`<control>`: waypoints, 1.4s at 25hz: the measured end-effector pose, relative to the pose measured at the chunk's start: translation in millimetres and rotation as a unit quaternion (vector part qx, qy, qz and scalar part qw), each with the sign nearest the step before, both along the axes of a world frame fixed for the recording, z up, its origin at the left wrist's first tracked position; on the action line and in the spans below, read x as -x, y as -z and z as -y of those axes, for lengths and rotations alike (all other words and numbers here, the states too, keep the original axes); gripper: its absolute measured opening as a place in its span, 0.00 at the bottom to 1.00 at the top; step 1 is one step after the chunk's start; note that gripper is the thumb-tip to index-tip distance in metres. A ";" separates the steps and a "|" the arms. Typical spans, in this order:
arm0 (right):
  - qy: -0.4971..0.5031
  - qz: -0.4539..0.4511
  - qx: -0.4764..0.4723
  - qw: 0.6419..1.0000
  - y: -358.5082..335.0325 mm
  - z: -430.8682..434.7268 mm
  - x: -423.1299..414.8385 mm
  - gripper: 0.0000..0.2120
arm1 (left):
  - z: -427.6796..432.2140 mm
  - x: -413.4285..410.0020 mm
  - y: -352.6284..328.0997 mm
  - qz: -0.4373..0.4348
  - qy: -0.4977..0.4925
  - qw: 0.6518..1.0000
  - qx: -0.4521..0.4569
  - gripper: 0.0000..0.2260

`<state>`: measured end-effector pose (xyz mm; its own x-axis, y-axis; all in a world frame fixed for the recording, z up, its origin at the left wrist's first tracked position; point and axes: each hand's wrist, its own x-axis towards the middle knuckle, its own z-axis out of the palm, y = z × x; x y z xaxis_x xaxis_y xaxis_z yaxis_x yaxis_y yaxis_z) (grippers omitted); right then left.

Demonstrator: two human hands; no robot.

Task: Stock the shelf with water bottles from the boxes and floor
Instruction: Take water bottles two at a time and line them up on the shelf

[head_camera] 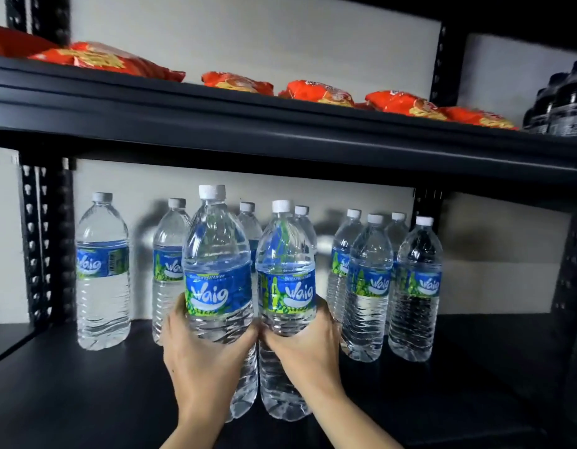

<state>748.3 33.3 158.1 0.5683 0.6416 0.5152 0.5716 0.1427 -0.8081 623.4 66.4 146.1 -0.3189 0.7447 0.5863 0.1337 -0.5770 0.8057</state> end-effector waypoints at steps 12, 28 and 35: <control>0.022 -0.068 -0.001 0.997 2.6 -62.6 -57.1 0.59 | -36.0 -7.5 6.1 0.007 0.016 1.000 -0.009 0.48; 0.074 -0.075 -0.020 0.994 38.2 -104.9 -63.6 0.53 | -46.9 -19.2 15.4 -0.008 -0.014 1.000 -0.024 0.43; 0.099 -0.052 -0.039 0.993 41.1 -112.0 -61.6 0.48 | -45.3 -17.9 18.8 -0.011 -0.010 1.000 -0.022 0.43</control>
<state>809.8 145.3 117.0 0.7323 0.4730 0.4899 0.5080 0.0998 -0.8556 641.3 111.7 127.2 -0.3204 0.7121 0.6247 0.1621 -0.6085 0.7768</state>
